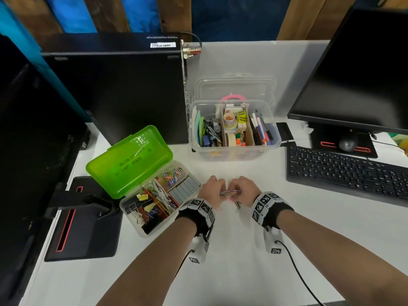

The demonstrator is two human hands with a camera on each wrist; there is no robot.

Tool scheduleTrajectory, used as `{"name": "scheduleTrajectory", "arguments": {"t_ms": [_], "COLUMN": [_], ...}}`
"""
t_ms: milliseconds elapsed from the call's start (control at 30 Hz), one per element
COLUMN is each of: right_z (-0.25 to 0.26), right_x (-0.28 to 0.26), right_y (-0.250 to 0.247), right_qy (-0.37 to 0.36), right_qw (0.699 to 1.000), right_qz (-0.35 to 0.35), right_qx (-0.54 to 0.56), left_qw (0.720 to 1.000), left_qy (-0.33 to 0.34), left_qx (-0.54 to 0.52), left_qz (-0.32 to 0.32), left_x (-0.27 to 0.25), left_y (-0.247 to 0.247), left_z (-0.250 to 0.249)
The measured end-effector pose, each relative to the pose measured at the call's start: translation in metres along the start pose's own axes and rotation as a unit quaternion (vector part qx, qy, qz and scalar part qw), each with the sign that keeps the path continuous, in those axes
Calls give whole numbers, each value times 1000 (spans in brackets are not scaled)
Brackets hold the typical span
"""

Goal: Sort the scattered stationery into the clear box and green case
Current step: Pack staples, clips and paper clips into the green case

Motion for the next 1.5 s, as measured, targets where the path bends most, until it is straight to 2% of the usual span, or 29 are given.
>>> {"name": "scheduleTrajectory", "arguments": {"t_ms": [167, 367, 633, 800, 933, 1067, 1267, 1367, 1500], "right_z": [4, 5, 9, 54, 100, 136, 155, 155, 150], "right_x": [0, 3, 8, 23, 41, 53, 74, 77, 74], "right_y": [-14, -28, -40, -46, -28, -7, 7, 11, 7], "right_qy": [3, 18, 44, -7, -36, -76, -77, -74, -72], "right_qw": [1000, 999, 996, 992, 989, 990, 992, 993, 995], "right_qz": [-1, 13, 11, 1, 14, -10, -66, -61, -41], "right_qx": [-13, 39, 80, 127, 145, 122, 76, 62, 60], "left_qw": [1000, 998, 991, 980, 972, 970, 970, 968, 974], "left_qy": [-3, -4, -12, -59, -111, -169, -208, -229, -216], "left_qx": [2, -23, -101, -126, -106, -75, -44, -31, -6], "left_qz": [-30, -64, -88, -145, -176, -157, -117, -96, -76], "left_x": [0, -4, -18, -21, -23, -23, -22, -18, -15], "left_y": [-8, -27, -46, -85, -115, -121, -121, -116, -117], "left_z": [-4, -5, 9, 30, 63, 95, 113, 109, 103]}}
Point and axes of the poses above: each hand's wrist, its own x-axis towards the middle knuckle, its own y-axis out of the palm, z = x × y, the point moved 4 cm from there along x, towards the middle knuckle
